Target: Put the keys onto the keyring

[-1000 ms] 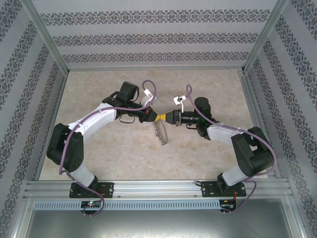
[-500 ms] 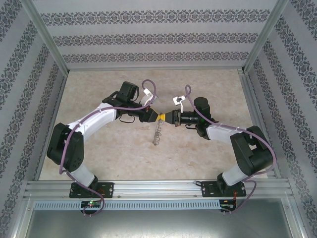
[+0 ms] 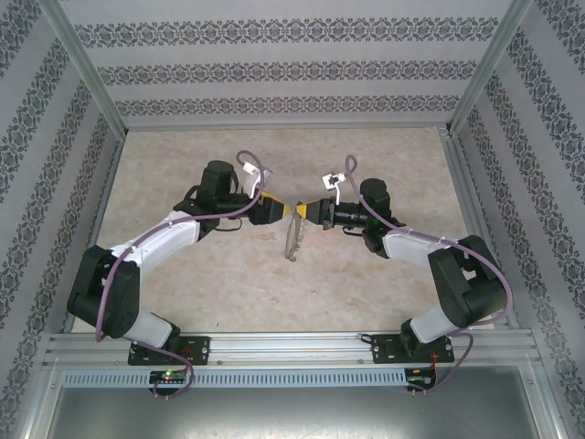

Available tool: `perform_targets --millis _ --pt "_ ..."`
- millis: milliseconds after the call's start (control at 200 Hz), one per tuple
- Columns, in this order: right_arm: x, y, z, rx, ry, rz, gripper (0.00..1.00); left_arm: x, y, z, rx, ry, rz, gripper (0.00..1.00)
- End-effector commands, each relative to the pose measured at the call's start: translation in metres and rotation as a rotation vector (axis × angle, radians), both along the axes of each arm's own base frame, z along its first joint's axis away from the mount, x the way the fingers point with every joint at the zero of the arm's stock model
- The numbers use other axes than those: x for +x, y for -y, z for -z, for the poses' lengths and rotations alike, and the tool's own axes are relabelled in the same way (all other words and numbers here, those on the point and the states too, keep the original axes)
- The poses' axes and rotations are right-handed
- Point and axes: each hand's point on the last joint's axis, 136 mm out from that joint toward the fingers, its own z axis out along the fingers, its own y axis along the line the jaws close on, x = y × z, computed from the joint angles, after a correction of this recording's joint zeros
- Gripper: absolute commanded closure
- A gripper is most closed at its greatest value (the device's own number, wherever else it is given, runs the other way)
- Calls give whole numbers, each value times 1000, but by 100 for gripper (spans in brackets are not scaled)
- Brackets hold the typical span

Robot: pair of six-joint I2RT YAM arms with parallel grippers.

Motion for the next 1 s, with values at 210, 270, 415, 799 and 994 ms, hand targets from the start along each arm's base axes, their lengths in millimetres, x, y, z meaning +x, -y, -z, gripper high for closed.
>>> perform_targets --millis 210,270,415,799,994 --pt "4 1 -30 45 100 8 100 7 9 -11 -191 -25 5 52" --pt "4 0 -31 47 101 8 100 7 11 -13 -214 -31 19 54" --pt "5 -1 -30 48 101 9 100 8 16 -14 -247 -44 42 56" --pt "10 0 -30 49 100 20 100 -2 19 -4 -262 -91 83 58" --pt "11 -1 -29 50 94 21 100 -8 23 0 -262 -99 101 59"
